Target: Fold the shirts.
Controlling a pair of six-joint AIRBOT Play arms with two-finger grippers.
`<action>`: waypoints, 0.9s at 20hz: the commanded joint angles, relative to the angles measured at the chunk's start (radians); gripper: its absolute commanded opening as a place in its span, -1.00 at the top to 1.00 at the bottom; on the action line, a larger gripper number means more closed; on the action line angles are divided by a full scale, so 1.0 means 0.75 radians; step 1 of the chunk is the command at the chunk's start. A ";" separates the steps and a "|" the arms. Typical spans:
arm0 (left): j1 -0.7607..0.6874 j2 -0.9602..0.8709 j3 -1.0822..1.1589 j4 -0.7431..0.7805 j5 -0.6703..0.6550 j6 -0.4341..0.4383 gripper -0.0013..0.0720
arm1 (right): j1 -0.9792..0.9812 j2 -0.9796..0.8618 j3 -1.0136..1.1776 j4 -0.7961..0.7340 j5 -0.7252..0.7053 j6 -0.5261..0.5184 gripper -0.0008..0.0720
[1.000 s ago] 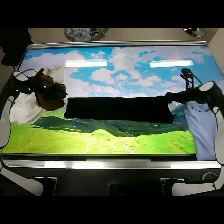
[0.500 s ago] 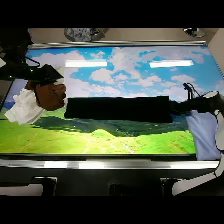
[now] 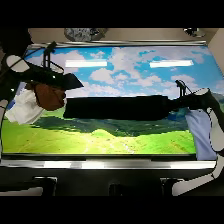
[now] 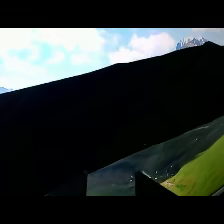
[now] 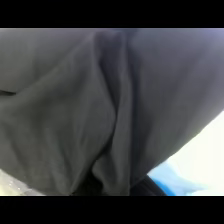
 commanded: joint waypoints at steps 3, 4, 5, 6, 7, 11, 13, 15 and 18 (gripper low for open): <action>-0.168 -0.010 -0.194 -0.002 0.216 0.013 0.89 | 0.007 0.125 0.002 0.030 0.028 0.004 0.85; -0.196 -0.023 -0.218 -0.002 0.233 0.008 0.89 | 0.007 0.144 0.002 0.030 0.031 0.004 0.85; -0.229 -0.045 -0.232 -0.015 0.247 0.008 0.89 | 0.007 0.170 0.002 0.031 0.043 0.004 0.85; -0.262 -0.079 -0.232 -0.053 0.261 0.008 0.89 | 0.007 0.199 0.002 0.030 0.058 -0.001 0.85; -0.290 -0.114 -0.232 -0.124 0.294 0.008 0.89 | 0.007 0.238 0.002 0.030 0.076 -0.008 0.85; -0.397 -0.275 -0.232 -0.421 0.432 0.009 0.89 | 0.007 0.422 0.002 0.030 0.222 -0.008 0.85; -0.465 -0.350 -0.229 -0.429 0.480 -0.009 0.90 | 0.007 0.522 0.002 0.030 0.308 -0.007 0.85; -0.532 -0.413 -0.213 -0.430 0.542 -0.042 0.90 | 0.007 0.621 0.002 0.029 0.376 -0.006 0.85; -0.620 -0.513 -0.108 -0.430 0.571 -0.083 0.90 | 0.007 0.764 0.002 0.028 0.436 0.005 0.85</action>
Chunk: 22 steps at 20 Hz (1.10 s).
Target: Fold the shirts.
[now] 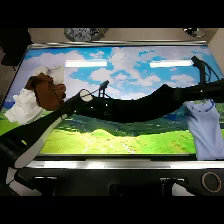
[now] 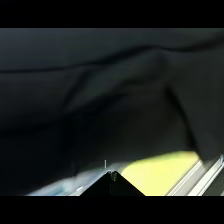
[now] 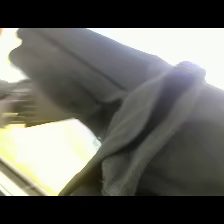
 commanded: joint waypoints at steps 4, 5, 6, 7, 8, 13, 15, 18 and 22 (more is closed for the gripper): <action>-0.188 -0.258 0.257 -0.111 0.053 -0.094 0.90 | 0.001 0.245 0.002 -0.004 0.095 0.041 0.85; -0.213 -0.293 0.283 -0.174 0.044 -0.093 0.89 | 0.001 0.255 0.002 -0.004 0.095 0.044 0.85; -0.239 -0.329 0.301 -0.251 0.035 -0.092 0.89 | 0.001 0.257 0.002 -0.004 0.094 0.044 0.85; -0.257 -0.356 0.306 -0.318 0.024 -0.085 0.89 | 0.001 0.255 0.001 -0.004 0.086 0.043 0.85; -0.263 -0.373 0.306 -0.384 -0.002 -0.024 0.89 | 0.001 0.249 0.001 -0.005 0.072 0.043 0.85; -0.110 -0.196 0.306 -0.053 -0.129 0.048 0.90 | 0.002 0.159 0.001 0.063 0.043 0.034 0.85; 0.005 -0.024 0.306 0.259 -0.169 -0.027 0.90 | 0.034 0.121 0.001 0.099 0.005 0.016 0.85; 0.232 0.256 0.306 0.506 -0.188 -0.044 0.90 | 0.225 0.040 0.001 0.098 -0.087 0.008 0.85; 0.534 0.549 0.306 0.513 -0.189 -0.047 0.90 | 0.538 -0.152 0.002 0.132 -0.313 0.009 0.85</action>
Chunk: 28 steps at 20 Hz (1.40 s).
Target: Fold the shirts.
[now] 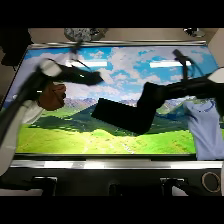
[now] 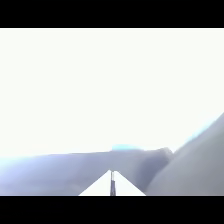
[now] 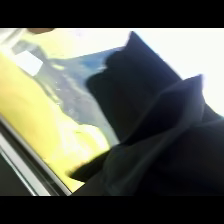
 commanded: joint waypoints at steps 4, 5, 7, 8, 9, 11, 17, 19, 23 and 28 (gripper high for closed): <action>0.334 0.382 0.000 0.102 -0.012 -0.014 0.89 | 0.385 -0.386 0.002 0.210 -0.390 -0.003 0.85; 0.340 0.405 0.000 0.102 -0.015 -0.014 0.89 | 0.416 -0.442 0.002 0.254 -0.466 -0.004 0.54; 0.339 0.428 -0.001 0.102 -0.047 -0.014 0.89 | 0.441 -0.518 0.002 0.379 -0.554 -0.046 -0.96; 0.339 0.428 -0.003 0.102 -0.072 -0.013 0.89 | 0.429 -0.521 0.002 0.391 -0.551 -0.059 -0.96; 0.339 0.426 -0.015 0.103 -0.084 -0.007 0.89 | 0.402 -0.509 0.002 0.364 -0.519 -0.059 -0.96; 0.339 0.426 -0.064 0.103 -0.073 0.002 0.89 | 0.301 -0.460 0.002 0.233 -0.406 -0.052 -0.96; 0.339 0.426 -0.194 0.113 -0.039 0.017 0.89 | -0.100 -0.318 -0.024 -0.588 0.062 0.182 -0.88; 0.339 0.426 -0.196 0.114 -0.038 0.018 0.89 | -0.169 -0.318 -0.175 -0.557 0.063 0.188 -0.88; 0.339 0.426 -0.196 0.112 -0.040 0.016 0.89 | -0.151 -0.320 -0.541 -0.072 -0.339 0.087 -0.88; 0.339 0.426 -0.196 0.112 -0.043 0.016 0.89 | -0.084 -0.366 -0.614 0.275 -0.505 -0.066 0.16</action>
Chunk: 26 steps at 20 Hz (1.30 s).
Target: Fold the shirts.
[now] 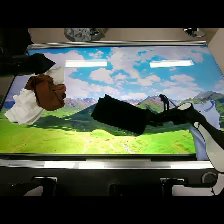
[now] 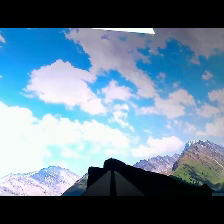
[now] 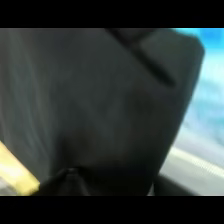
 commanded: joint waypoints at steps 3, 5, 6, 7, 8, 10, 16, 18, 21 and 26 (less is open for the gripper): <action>0.000 0.000 -0.002 0.001 -0.003 0.001 0.89 | 0.041 0.001 0.014 0.210 -0.068 -0.248 0.85; 0.000 -0.001 -0.002 0.002 -0.002 0.001 0.89 | 0.006 0.037 0.155 0.134 -0.011 -0.249 0.85; 0.000 -0.003 -0.002 0.001 -0.003 0.001 0.89 | -0.037 0.052 0.254 0.074 0.015 -0.197 0.85; 0.000 -0.008 -0.002 0.001 -0.003 0.001 0.89 | -0.093 0.058 0.364 0.007 0.041 -0.123 0.85; 0.000 -0.011 -0.002 0.001 -0.003 0.001 0.89 | -0.152 0.059 0.469 -0.052 0.061 -0.060 0.85; 0.000 -0.015 -0.002 0.001 -0.003 0.001 0.89 | -0.290 0.059 0.667 -0.149 0.095 0.056 0.85; 0.000 -0.016 -0.002 0.001 0.007 0.031 0.89 | -0.678 0.062 0.960 -0.196 0.253 0.197 0.85; 0.000 -0.016 -0.002 0.001 0.007 0.031 0.89 | -0.764 0.062 0.983 -0.196 0.348 0.202 0.85; 0.000 -0.016 -0.002 0.001 0.008 0.031 0.89 | -0.856 0.067 0.986 -0.192 0.468 0.212 0.85; 0.000 -0.016 -0.002 0.001 0.007 0.031 0.89 | -1.009 0.113 0.987 -0.179 0.355 0.285 0.85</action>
